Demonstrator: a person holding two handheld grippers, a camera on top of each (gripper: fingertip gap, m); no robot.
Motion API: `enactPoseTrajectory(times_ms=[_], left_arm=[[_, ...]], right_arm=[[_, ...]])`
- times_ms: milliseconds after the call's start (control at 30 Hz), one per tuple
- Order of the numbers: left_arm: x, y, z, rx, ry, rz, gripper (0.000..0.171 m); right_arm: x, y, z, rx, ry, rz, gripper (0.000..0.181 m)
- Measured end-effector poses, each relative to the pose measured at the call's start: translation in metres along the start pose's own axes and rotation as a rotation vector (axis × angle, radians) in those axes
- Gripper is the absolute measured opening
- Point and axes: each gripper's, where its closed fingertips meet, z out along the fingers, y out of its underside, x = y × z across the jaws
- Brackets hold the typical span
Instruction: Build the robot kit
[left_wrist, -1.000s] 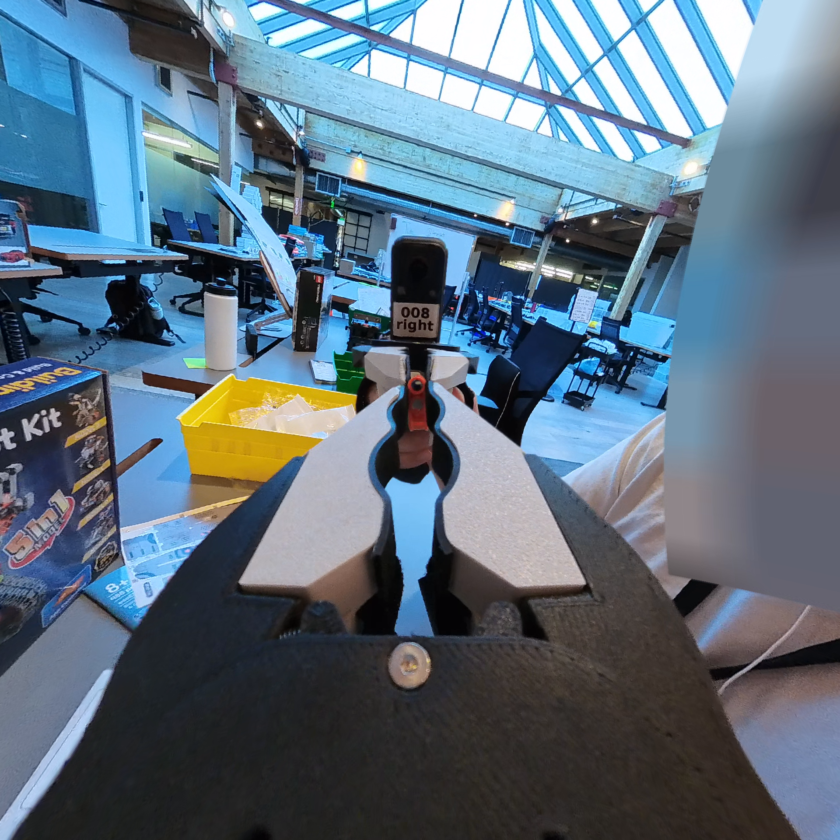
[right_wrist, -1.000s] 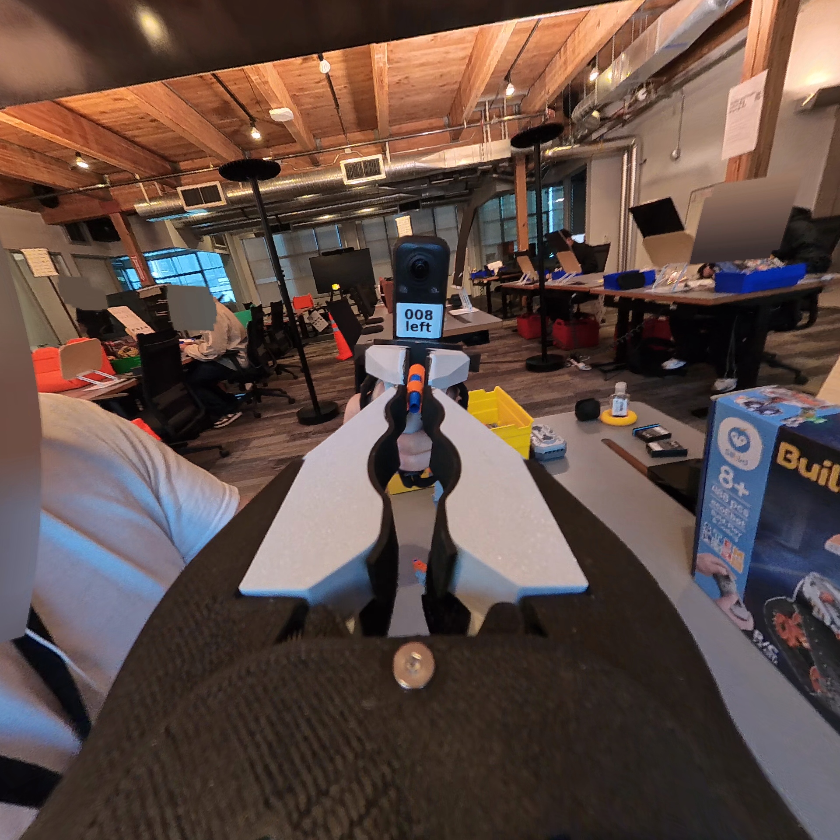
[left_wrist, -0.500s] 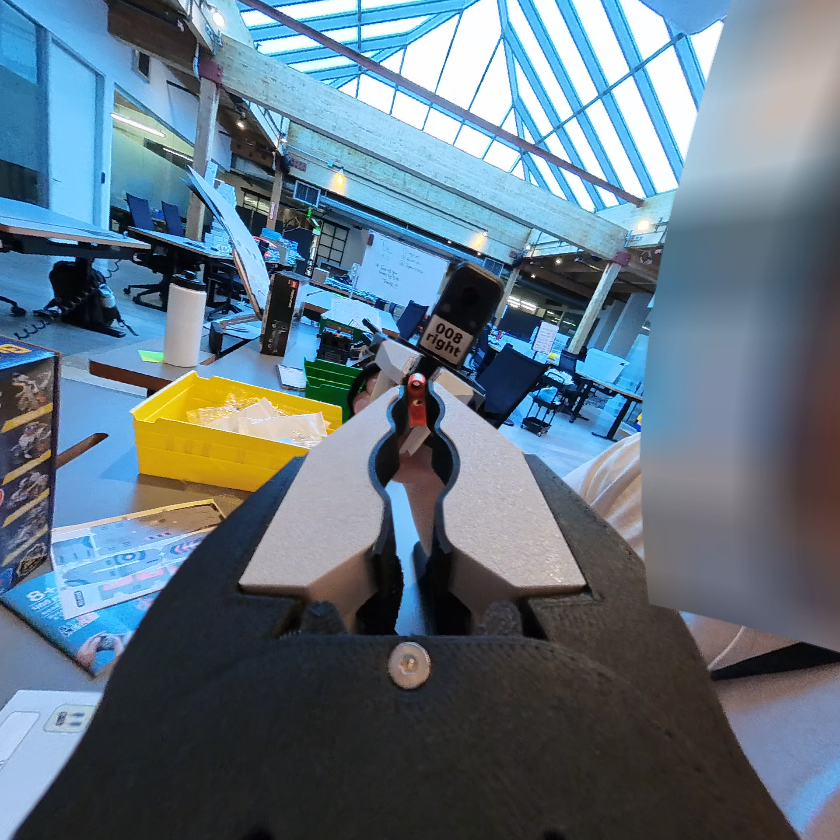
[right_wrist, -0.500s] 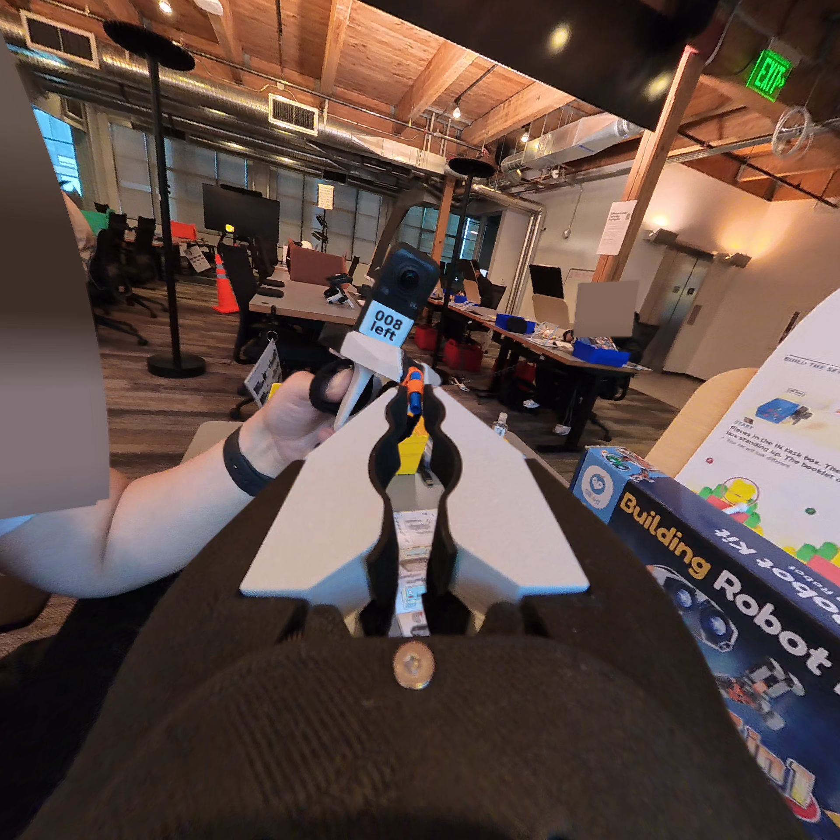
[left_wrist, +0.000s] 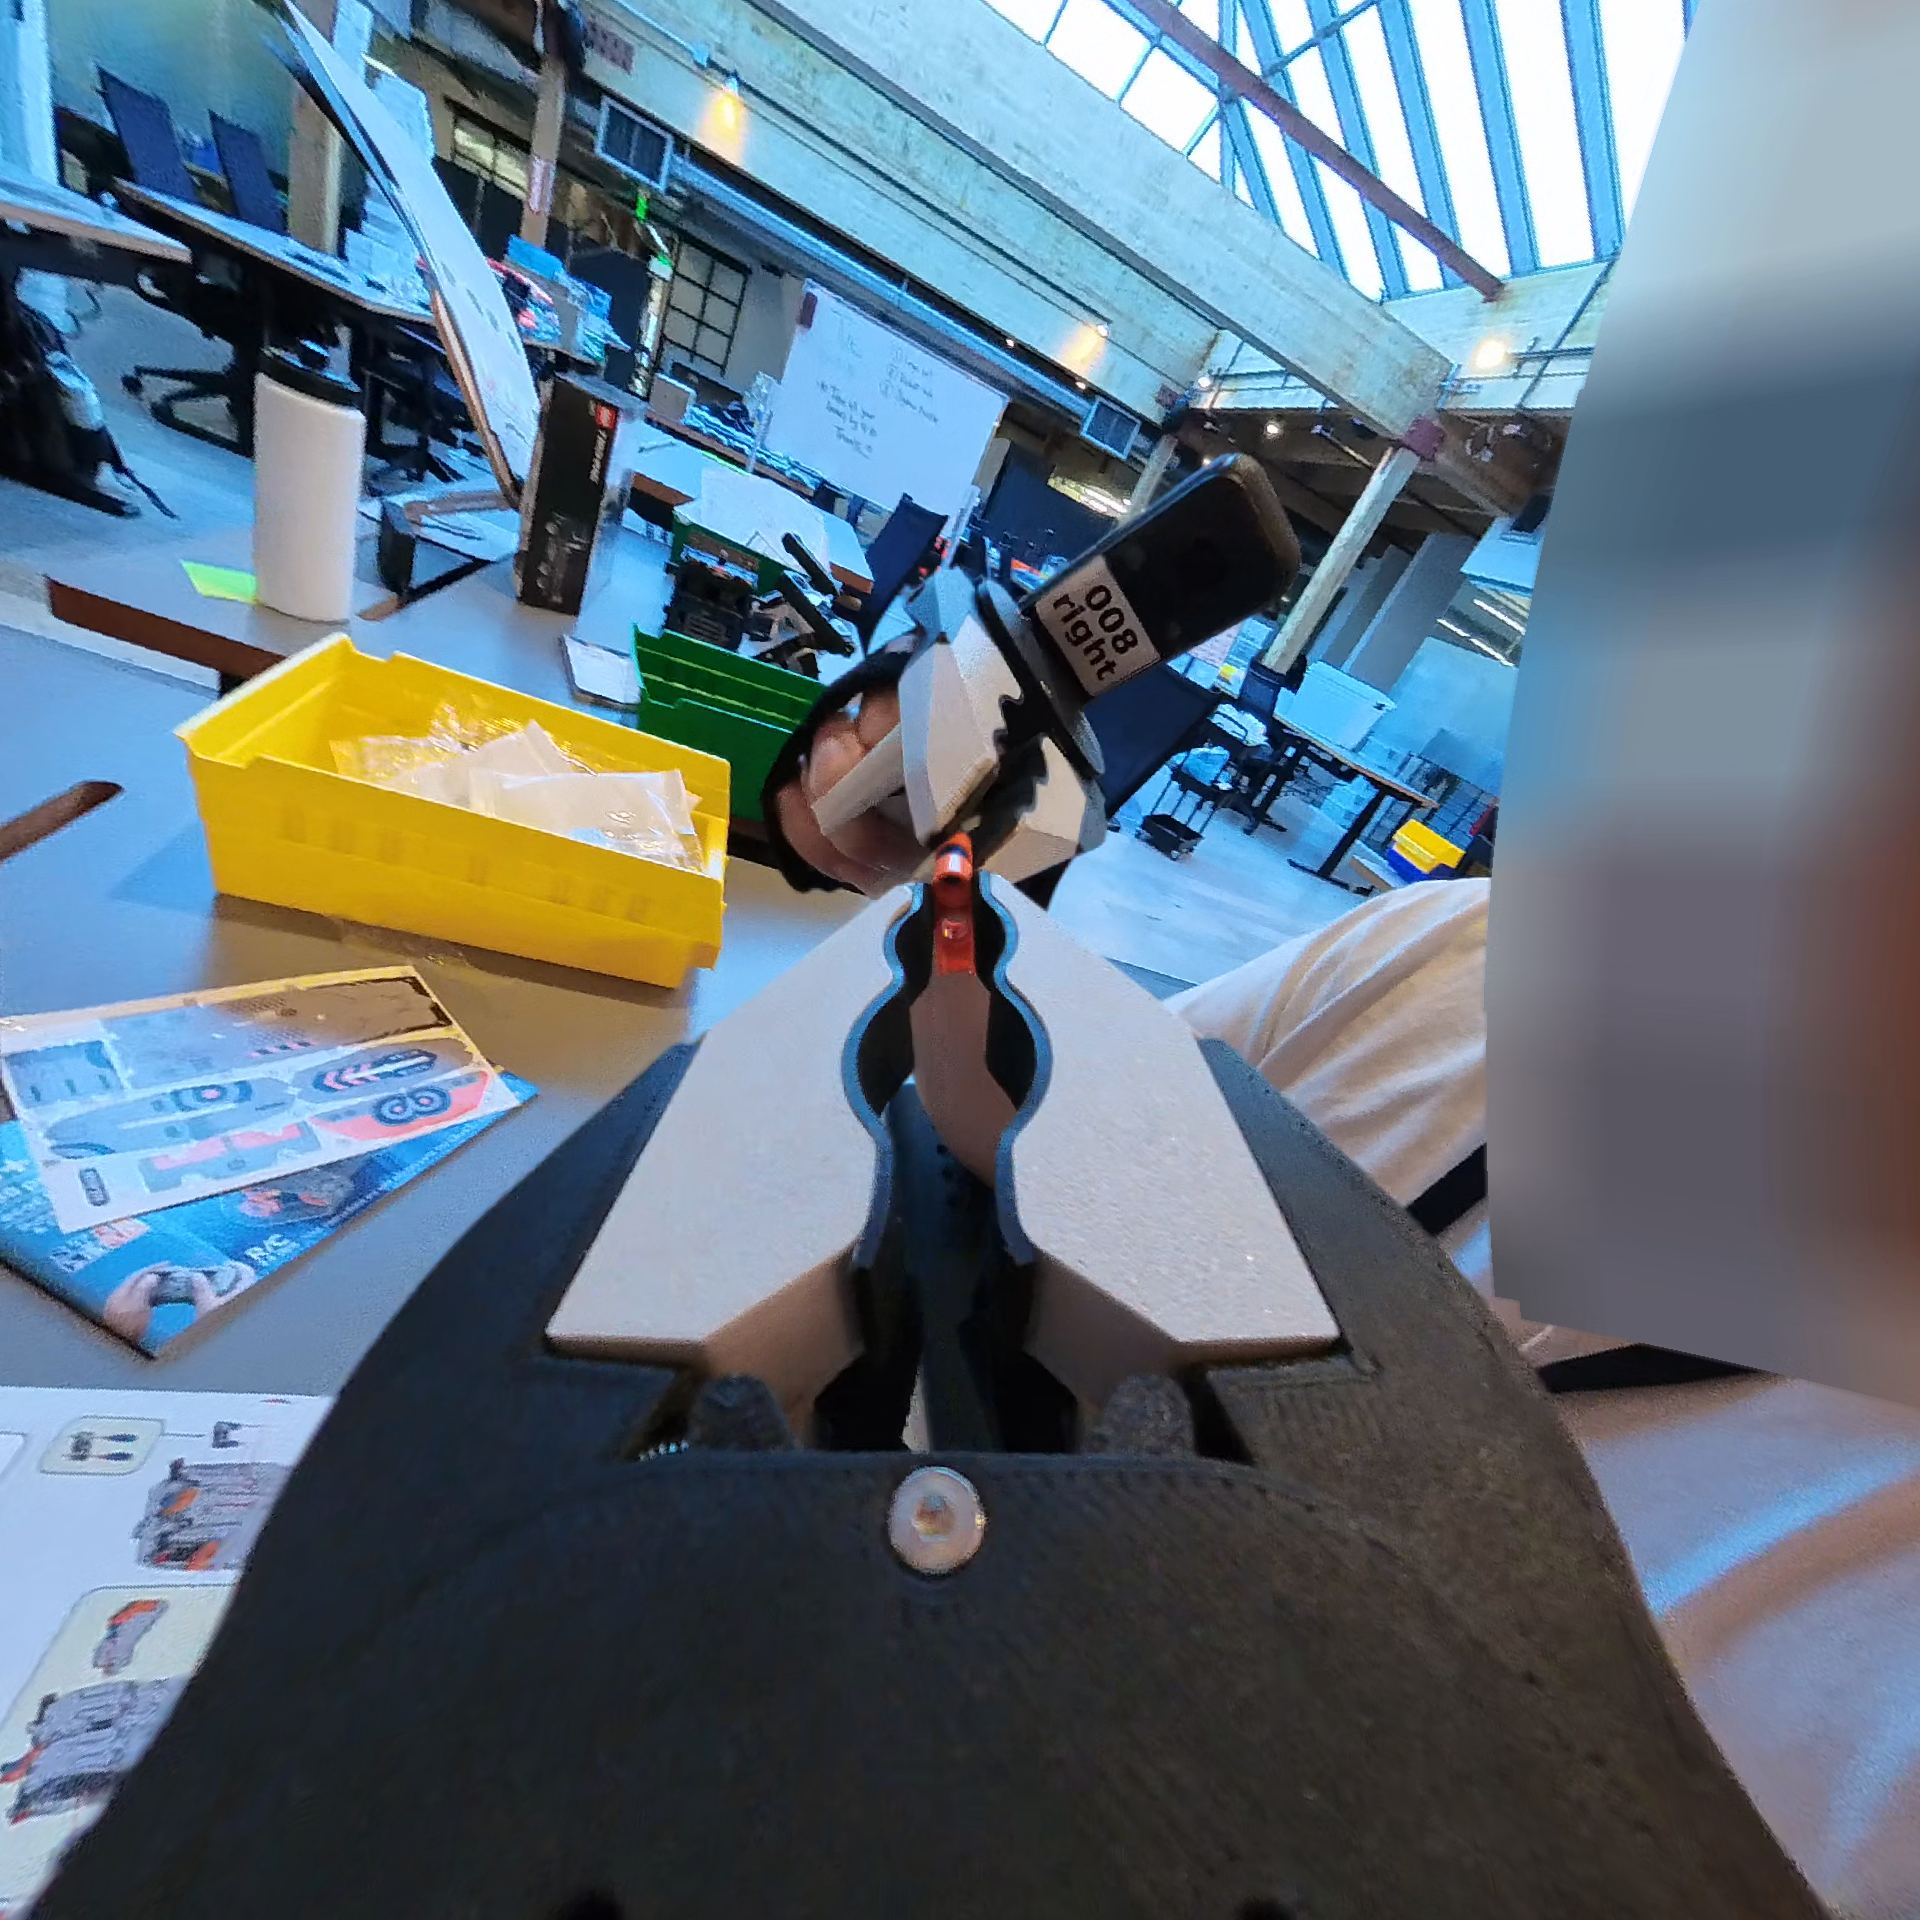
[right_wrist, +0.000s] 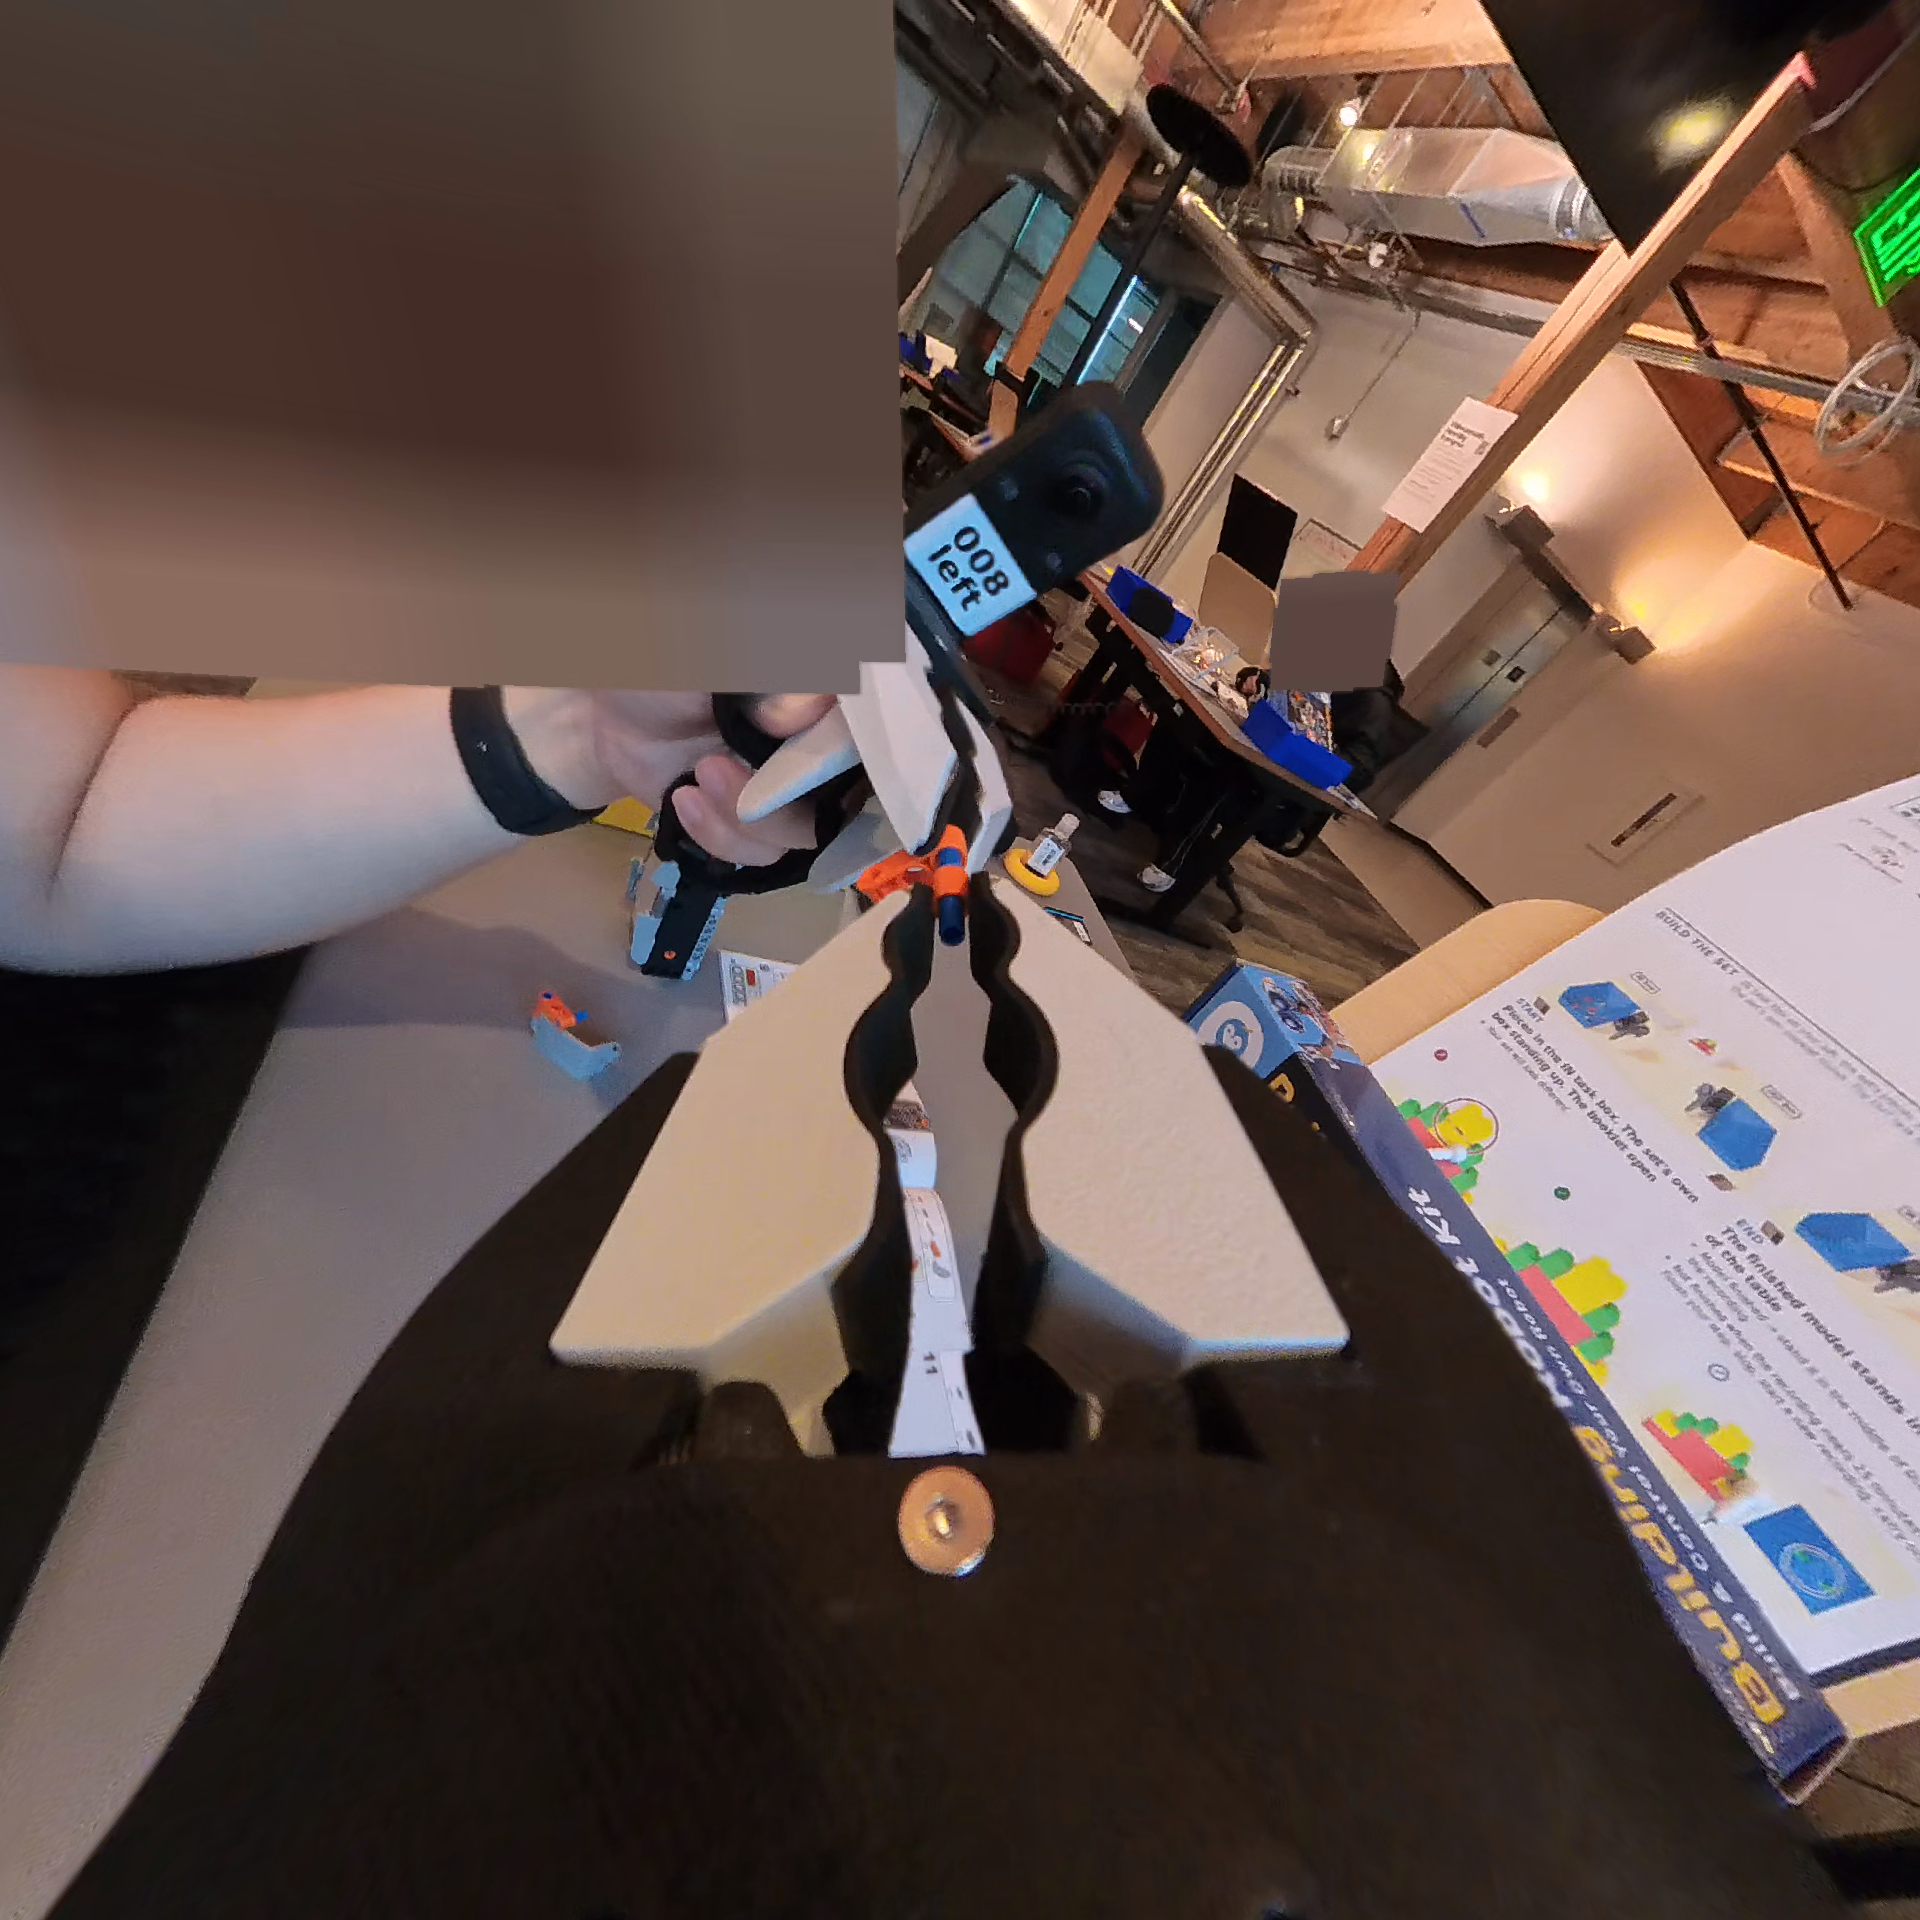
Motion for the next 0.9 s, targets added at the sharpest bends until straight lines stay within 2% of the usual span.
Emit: enactPoseTrajectory(times_ms=[267, 367, 633, 900], left_arm=[[0.005, 0.005, 0.001, -0.016, 0.073, -0.075, 0.005], [0.012, 0.004, 0.0, -0.019, 0.114, -0.087, 0.005], [-0.005, 0.007, -0.006, -0.054, -0.073, -0.023, 0.005], [-0.006, 0.002, -0.01, -0.023, -0.085, -0.042, 0.005]], right_arm=[[-0.006, 0.006, 0.003, -0.073, 0.023, -0.134, 0.006], [-0.009, 0.001, 0.005, -0.051, 0.015, -0.14, 0.006], [-0.002, 0.014, 0.01, -0.166, 0.09, -0.196, 0.006], [0.002, 0.011, 0.013, -0.144, 0.142, -0.239, 0.006]])
